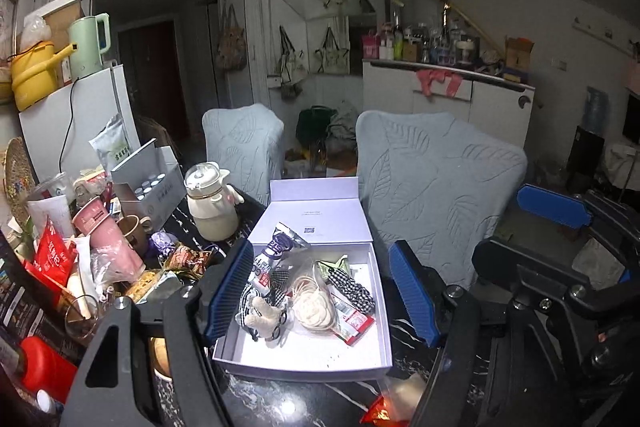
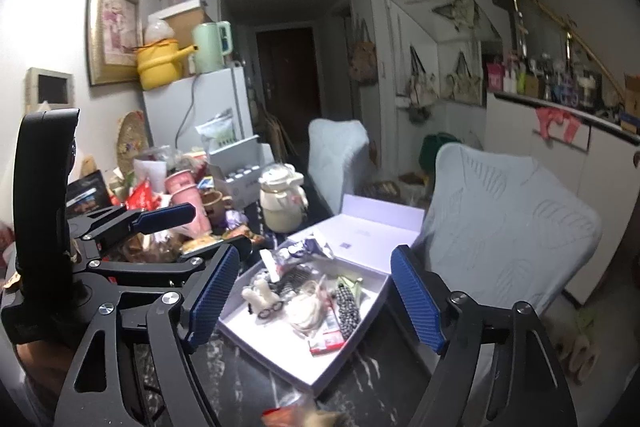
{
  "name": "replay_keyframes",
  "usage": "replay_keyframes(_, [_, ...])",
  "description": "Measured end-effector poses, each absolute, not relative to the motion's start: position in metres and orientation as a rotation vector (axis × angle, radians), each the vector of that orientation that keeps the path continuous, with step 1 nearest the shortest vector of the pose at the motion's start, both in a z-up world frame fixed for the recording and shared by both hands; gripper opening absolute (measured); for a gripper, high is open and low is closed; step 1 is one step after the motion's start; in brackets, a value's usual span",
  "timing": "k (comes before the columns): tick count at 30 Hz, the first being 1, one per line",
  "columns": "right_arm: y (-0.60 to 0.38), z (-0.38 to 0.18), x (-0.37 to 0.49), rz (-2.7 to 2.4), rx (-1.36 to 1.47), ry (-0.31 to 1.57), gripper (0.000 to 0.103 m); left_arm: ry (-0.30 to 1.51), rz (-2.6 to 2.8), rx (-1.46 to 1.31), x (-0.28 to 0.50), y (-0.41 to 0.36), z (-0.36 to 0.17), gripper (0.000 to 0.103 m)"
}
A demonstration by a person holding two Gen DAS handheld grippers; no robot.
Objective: Organize soft objects
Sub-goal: 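Withdraw both tools from the box toward the red packet and zip bag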
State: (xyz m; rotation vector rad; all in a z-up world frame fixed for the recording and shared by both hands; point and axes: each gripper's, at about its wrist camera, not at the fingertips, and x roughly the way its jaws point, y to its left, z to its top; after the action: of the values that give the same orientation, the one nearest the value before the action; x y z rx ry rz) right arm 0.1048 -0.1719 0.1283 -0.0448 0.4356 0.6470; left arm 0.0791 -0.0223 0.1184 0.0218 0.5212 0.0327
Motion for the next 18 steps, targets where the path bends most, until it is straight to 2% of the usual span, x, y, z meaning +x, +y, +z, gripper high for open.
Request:
replay_keyframes(6, [-0.176, 0.135, 0.072, 0.652, -0.065, 0.395, 0.083, 0.509, 0.028, 0.002, 0.049, -0.021, 0.121, 0.070])
replay_keyframes(18, [-0.191, 0.118, 0.026, 0.649, -0.054, 0.420, 0.083, 0.514, 0.055, -0.044, -0.009, -0.017, 0.107, 0.070])
